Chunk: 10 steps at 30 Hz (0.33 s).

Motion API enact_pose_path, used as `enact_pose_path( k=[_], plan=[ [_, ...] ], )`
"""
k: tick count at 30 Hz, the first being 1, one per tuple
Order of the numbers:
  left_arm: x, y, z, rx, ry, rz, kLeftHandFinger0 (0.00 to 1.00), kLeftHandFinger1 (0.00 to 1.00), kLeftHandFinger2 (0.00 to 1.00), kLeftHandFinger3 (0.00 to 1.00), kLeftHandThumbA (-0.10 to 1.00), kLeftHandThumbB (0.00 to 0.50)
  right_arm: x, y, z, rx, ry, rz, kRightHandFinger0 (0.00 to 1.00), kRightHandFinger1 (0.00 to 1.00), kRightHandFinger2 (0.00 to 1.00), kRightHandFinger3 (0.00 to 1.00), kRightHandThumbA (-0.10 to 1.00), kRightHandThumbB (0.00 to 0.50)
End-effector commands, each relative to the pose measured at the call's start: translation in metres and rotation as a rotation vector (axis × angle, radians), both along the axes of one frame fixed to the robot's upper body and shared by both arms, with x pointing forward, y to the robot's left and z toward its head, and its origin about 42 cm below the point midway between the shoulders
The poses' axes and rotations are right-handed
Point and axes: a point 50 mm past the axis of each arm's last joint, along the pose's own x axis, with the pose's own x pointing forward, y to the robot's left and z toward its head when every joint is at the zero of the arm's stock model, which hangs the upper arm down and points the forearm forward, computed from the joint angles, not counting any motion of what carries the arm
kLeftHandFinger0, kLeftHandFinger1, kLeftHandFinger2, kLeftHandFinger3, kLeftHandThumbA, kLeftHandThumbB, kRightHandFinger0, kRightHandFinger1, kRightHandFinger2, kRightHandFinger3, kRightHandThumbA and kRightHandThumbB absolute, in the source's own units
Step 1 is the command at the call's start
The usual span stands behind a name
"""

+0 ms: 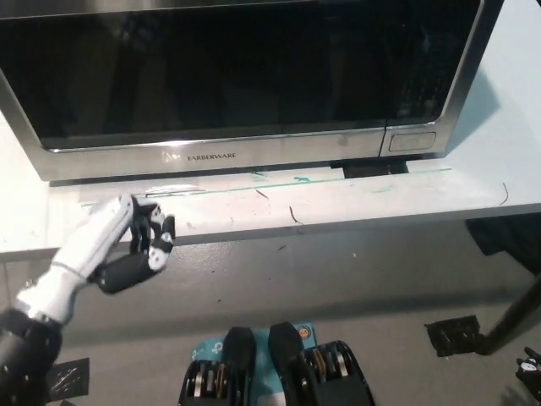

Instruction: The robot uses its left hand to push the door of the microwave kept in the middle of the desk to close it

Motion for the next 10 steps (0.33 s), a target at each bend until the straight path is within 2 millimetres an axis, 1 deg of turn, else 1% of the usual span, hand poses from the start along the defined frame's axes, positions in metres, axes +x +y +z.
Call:
enact_pose_path(
  k=[1, 2, 3, 4, 5, 6, 7, 9, 10],
  plan=[
    [-0.018, 0.007, -0.025, -0.149, -0.191, 0.058, 0.27, 0.26, 0.34, 0.41, -0.1, 0.241, 0.012, -0.017, 0.014, -0.027, -0.064, -0.022, 0.67, 0.67, 0.74, 0.87, 0.06, 0.115],
    [-0.019, 0.009, -0.04, -0.146, -0.153, 0.084, 0.27, 0.27, 0.35, 0.42, -0.1, 0.241, 0.012, -0.017, 0.014, -0.037, -0.057, -0.018, 0.68, 0.67, 0.74, 0.88, 0.07, 0.115],
    [-0.02, 0.012, -0.055, -0.136, -0.106, 0.102, 0.31, 0.3, 0.35, 0.42, -0.1, 0.24, 0.012, -0.017, 0.014, -0.03, -0.056, -0.02, 0.7, 0.69, 0.75, 0.89, 0.07, 0.117],
    [-0.019, 0.016, -0.071, -0.129, -0.056, 0.131, 0.32, 0.29, 0.35, 0.41, -0.1, 0.248, 0.014, -0.016, 0.014, -0.032, -0.057, -0.019, 0.73, 0.71, 0.76, 0.89, 0.08, 0.12],
    [-0.018, 0.016, -0.072, -0.128, -0.054, 0.134, 0.32, 0.29, 0.35, 0.41, -0.1, 0.247, 0.014, -0.016, 0.014, -0.032, -0.058, -0.019, 0.73, 0.71, 0.76, 0.89, 0.08, 0.12],
    [-0.014, 0.023, -0.086, -0.135, -0.014, 0.174, 0.26, 0.27, 0.37, 0.41, -0.1, 0.246, 0.017, -0.016, 0.015, -0.045, -0.058, -0.01, 0.76, 0.73, 0.78, 0.9, 0.1, 0.115],
    [-0.012, 0.024, -0.089, -0.139, -0.006, 0.185, 0.23, 0.25, 0.35, 0.41, -0.1, 0.238, 0.018, -0.016, 0.016, -0.042, -0.062, -0.011, 0.77, 0.74, 0.79, 0.91, 0.1, 0.11],
    [-0.011, 0.027, -0.099, -0.157, 0.021, 0.219, 0.2, 0.24, 0.35, 0.41, -0.1, 0.237, 0.02, -0.016, 0.017, -0.033, -0.065, -0.016, 0.77, 0.75, 0.8, 0.91, 0.1, 0.114],
    [-0.011, 0.029, -0.105, -0.157, 0.033, 0.234, 0.18, 0.23, 0.35, 0.4, -0.1, 0.24, 0.019, -0.016, 0.017, -0.028, -0.072, -0.012, 0.76, 0.74, 0.81, 0.91, 0.09, 0.104]
  ],
)
